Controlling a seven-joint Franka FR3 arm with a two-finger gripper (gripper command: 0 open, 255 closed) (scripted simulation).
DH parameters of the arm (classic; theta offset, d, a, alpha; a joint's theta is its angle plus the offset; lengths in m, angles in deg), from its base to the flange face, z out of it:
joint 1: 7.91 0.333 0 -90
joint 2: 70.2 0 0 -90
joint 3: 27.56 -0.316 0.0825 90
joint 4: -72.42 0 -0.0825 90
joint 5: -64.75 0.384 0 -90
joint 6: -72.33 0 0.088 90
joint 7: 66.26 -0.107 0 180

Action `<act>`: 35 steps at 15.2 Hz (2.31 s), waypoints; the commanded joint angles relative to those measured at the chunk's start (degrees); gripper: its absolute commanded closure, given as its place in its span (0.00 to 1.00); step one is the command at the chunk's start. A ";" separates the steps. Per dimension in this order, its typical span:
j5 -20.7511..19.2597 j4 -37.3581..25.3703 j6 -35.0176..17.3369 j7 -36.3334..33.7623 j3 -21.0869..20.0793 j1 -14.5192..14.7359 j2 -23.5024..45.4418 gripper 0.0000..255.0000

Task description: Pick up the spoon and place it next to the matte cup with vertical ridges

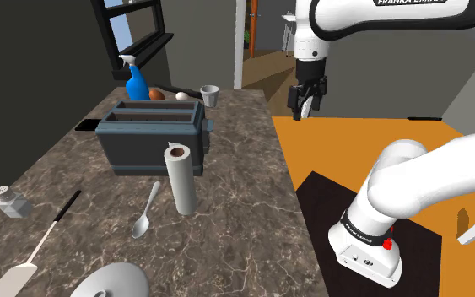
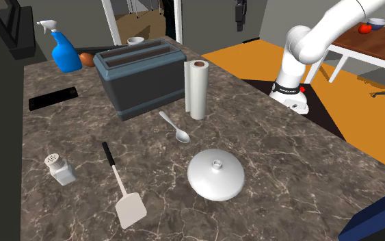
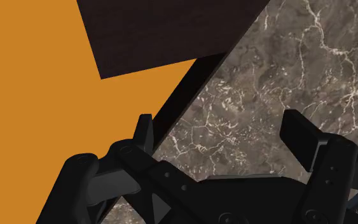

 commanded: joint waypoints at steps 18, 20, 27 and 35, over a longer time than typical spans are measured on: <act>18.37 2.30 -22.20 -29.90 -18.11 5.06 14.14 0.00; 19.46 0.98 -25.15 -33.19 -20.15 5.31 17.36 0.00; 19.81 -6.08 -34.87 -45.30 -26.54 5.53 30.35 0.00; 12.75 -18.54 -43.03 -61.17 -30.62 6.79 47.46 0.00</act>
